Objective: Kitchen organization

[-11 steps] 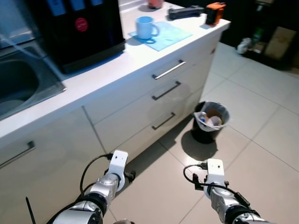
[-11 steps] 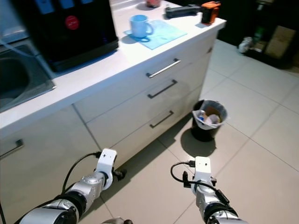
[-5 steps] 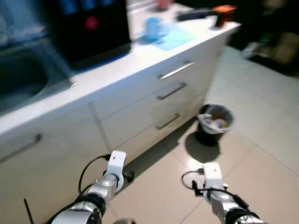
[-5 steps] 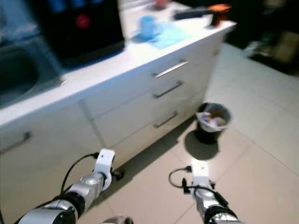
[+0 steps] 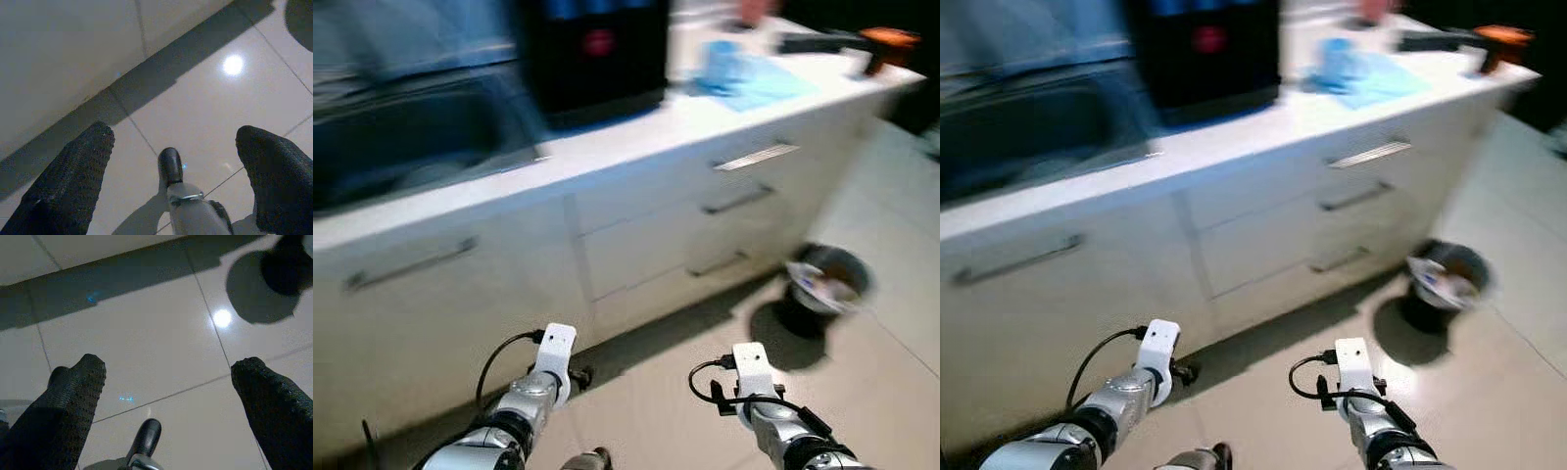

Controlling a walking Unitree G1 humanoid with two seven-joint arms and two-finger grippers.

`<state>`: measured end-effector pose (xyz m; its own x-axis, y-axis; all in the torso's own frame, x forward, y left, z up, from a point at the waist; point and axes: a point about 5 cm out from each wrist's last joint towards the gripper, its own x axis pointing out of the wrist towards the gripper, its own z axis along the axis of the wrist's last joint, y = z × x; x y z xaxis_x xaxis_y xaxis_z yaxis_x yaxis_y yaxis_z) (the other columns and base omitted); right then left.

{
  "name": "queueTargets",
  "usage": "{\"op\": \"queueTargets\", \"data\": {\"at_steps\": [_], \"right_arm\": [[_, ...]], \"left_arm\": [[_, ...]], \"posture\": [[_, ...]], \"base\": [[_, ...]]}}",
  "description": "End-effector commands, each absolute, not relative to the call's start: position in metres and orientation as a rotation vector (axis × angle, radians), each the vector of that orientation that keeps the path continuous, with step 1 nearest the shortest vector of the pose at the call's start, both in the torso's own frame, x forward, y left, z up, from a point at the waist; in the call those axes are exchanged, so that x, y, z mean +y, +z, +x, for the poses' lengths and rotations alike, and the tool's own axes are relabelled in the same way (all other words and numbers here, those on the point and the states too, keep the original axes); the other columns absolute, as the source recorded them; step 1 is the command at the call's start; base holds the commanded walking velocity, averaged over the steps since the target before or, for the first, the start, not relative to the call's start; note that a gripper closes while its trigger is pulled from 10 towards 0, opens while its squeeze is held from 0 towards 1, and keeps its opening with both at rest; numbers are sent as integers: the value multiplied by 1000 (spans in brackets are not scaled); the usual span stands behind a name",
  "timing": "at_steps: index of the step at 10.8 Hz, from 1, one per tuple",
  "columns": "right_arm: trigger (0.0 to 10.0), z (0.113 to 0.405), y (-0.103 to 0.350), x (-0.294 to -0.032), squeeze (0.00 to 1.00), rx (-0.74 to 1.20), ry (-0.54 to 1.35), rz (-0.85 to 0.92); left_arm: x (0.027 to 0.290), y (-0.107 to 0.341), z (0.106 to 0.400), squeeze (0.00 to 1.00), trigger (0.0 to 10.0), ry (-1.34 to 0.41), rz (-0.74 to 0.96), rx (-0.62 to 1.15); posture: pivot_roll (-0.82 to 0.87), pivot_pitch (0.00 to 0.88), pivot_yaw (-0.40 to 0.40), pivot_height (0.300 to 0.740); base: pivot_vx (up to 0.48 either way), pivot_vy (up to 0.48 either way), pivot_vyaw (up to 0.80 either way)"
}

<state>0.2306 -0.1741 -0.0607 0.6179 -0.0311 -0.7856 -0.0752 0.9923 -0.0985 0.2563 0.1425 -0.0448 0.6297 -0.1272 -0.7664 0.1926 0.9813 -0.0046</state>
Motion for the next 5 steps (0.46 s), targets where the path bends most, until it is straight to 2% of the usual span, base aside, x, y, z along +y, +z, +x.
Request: {"op": "queueTargets", "data": {"at_steps": [1, 5], "right_arm": [[10000, 228, -63, -172, 0, 922, 38, -129], [10000, 232, -61, -169, 0, 916, 57, -135]], "left_arm": [[146, -46, 254, 0, 10000, -185, 89, 885], [148, -48, 252, 0, 10000, -179, 109, 907]], "posture": [[86, 0, 58, 740], [85, 0, 60, 740]], "base": [[0, 0, 800], [0, 0, 800]]}}
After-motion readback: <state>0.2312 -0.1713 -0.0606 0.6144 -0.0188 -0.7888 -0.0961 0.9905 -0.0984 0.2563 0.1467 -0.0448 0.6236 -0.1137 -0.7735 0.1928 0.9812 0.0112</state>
